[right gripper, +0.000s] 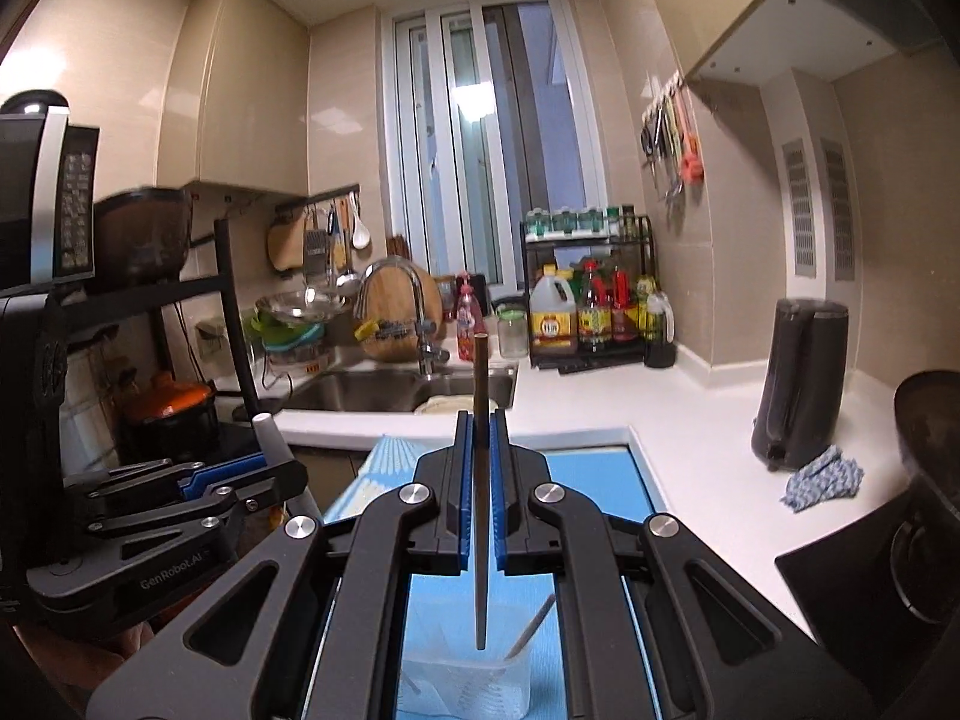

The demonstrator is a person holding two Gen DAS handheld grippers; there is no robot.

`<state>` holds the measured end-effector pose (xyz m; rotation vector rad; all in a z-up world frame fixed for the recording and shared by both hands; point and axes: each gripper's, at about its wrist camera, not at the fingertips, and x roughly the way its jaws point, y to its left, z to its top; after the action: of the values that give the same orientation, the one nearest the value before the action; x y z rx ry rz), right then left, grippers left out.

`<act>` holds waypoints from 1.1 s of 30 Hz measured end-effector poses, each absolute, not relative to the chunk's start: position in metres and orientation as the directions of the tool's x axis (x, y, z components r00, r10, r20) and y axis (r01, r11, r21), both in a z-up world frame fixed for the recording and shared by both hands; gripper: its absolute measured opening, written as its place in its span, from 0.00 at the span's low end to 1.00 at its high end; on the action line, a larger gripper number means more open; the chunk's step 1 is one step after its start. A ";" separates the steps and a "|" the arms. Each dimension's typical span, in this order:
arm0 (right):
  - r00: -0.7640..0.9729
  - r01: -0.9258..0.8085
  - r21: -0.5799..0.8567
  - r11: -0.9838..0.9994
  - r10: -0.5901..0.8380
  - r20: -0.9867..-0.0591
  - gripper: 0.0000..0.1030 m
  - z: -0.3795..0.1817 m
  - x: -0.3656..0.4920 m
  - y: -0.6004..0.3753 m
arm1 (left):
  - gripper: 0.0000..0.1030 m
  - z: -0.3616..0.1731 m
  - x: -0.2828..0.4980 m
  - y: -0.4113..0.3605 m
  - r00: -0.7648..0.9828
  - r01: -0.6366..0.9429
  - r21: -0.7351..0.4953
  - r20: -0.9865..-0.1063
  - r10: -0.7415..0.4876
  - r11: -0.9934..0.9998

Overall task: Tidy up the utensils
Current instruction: 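Drop the fork and chopstick into the container by opening both tools, then grasp another chopstick with the right tool while the left tool approaches the white spoon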

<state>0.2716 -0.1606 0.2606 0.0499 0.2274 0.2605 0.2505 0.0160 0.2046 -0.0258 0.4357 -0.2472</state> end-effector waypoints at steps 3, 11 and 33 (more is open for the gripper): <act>0.925 -0.265 0.082 0.961 0.277 -0.260 0.05 0.235 0.274 -0.159 | 0.17 0.177 0.258 0.015 0.855 0.238 -0.071 -0.458 -0.243 0.969; 0.884 -0.279 0.069 0.958 0.284 -0.371 0.09 0.198 0.262 -0.156 | 0.27 0.142 0.243 0.022 0.834 0.238 -0.048 -0.502 -0.230 0.970; 0.888 -0.296 0.024 0.955 0.284 -0.361 0.29 0.162 0.138 -0.168 | 0.41 0.116 0.113 0.038 0.898 0.117 -0.078 -0.418 -0.139 0.990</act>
<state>0.1385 -0.1679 0.1617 -0.0322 0.3700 0.3012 0.1130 0.0379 0.1157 -0.0512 0.4368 -0.1328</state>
